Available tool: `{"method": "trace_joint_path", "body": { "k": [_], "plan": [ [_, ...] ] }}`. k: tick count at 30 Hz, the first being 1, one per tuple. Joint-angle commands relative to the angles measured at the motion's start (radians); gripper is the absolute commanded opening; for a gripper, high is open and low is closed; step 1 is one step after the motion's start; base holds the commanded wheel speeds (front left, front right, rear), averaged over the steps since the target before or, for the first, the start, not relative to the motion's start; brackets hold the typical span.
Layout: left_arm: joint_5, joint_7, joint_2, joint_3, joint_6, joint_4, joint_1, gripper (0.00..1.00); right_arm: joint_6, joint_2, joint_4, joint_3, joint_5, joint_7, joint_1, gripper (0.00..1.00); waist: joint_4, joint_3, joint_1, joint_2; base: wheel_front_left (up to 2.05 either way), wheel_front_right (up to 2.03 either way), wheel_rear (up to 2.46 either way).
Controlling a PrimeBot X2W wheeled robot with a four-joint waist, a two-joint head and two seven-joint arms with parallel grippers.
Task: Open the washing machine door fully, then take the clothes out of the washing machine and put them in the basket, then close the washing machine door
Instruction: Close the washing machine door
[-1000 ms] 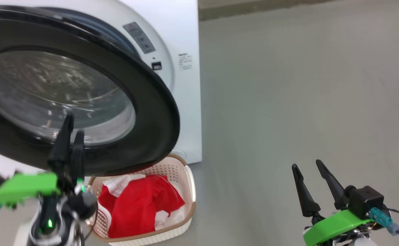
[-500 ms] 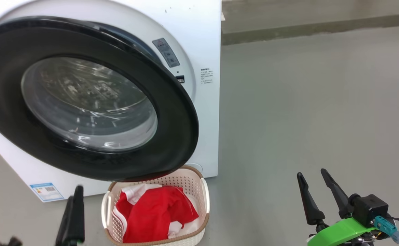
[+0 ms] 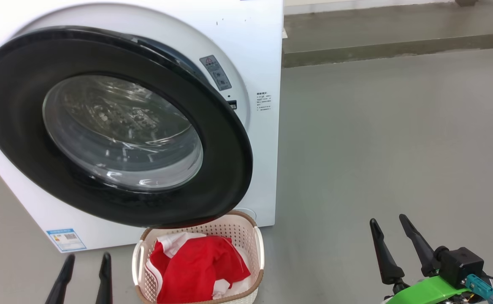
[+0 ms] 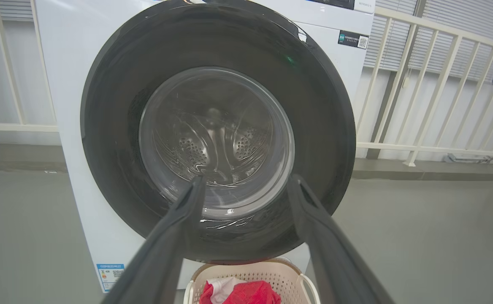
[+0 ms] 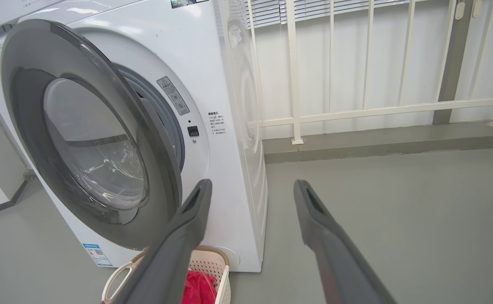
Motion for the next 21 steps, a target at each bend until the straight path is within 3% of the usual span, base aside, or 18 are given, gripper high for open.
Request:
{"method": "trace_joint_path", "body": {
  "k": [1,3,8,20,21],
  "plan": [
    [0.038,-0.012,0.008,0.048,-0.005,-0.024,-0.008,1.0,0.007,-0.004,-0.028,0.02,0.01,-0.006,-0.021,1.0,-0.002,-0.001,0.0,-0.0001,0.0,0.0,0.0],
    [0.118,-0.012,-0.025,0.077,-0.019,-0.016,0.011,1.0,0.007,-0.004,-0.029,0.025,0.012,-0.006,-0.019,1.0,-0.007,-0.004,0.0,-0.0001,0.0,0.0,0.0],
    [0.174,-0.012,-0.058,0.102,-0.037,-0.005,0.027,1.0,0.007,-0.004,-0.033,0.026,0.01,-0.006,-0.014,1.0,-0.01,-0.005,0.0,-0.0001,0.0,0.0,0.0],
    [0.174,-0.012,-0.089,0.12,-0.057,0.018,0.017,1.0,0.007,-0.004,-0.027,0.041,-0.011,-0.006,-0.014,1.0,0.001,0.002,0.0,-0.0001,0.0,0.0,0.0],
    [0.175,-0.012,-0.09,0.118,-0.057,0.018,0.016,1.0,0.007,-0.004,-0.022,0.046,-0.013,-0.006,-0.018,0.42,0.003,0.004,0.0,-0.0001,0.0,0.0,0.0]
  ]
}}
